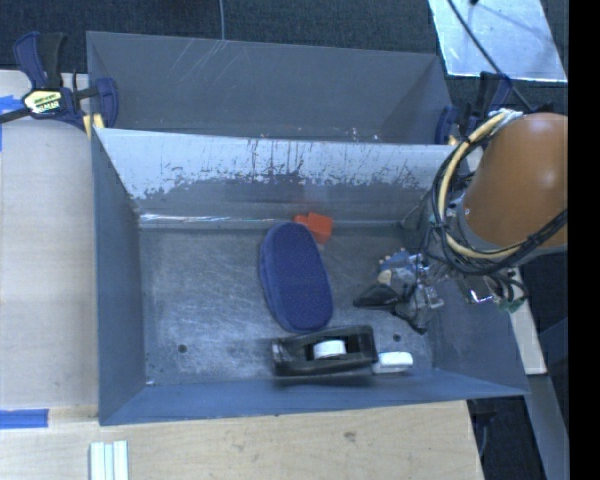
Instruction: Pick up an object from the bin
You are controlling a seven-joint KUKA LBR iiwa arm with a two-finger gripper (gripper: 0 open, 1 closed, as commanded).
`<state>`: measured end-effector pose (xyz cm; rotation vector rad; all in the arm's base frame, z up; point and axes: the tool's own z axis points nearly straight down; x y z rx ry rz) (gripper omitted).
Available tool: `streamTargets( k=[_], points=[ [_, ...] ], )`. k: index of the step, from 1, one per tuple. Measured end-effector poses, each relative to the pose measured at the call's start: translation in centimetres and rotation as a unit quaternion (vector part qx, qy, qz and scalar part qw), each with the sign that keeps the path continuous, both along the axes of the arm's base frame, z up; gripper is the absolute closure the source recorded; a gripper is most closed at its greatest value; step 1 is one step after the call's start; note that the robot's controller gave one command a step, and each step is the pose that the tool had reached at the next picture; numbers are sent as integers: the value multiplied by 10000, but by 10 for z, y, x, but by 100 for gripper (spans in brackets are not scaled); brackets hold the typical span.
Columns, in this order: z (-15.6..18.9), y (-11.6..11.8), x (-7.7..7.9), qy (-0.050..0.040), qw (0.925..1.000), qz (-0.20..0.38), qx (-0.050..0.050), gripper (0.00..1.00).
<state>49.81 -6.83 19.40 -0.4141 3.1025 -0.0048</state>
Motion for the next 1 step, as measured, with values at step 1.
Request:
streamTargets(
  k=[1],
  points=[
    [111, -14, 42, -11, 10000, -22, -4, 100]
  ],
)
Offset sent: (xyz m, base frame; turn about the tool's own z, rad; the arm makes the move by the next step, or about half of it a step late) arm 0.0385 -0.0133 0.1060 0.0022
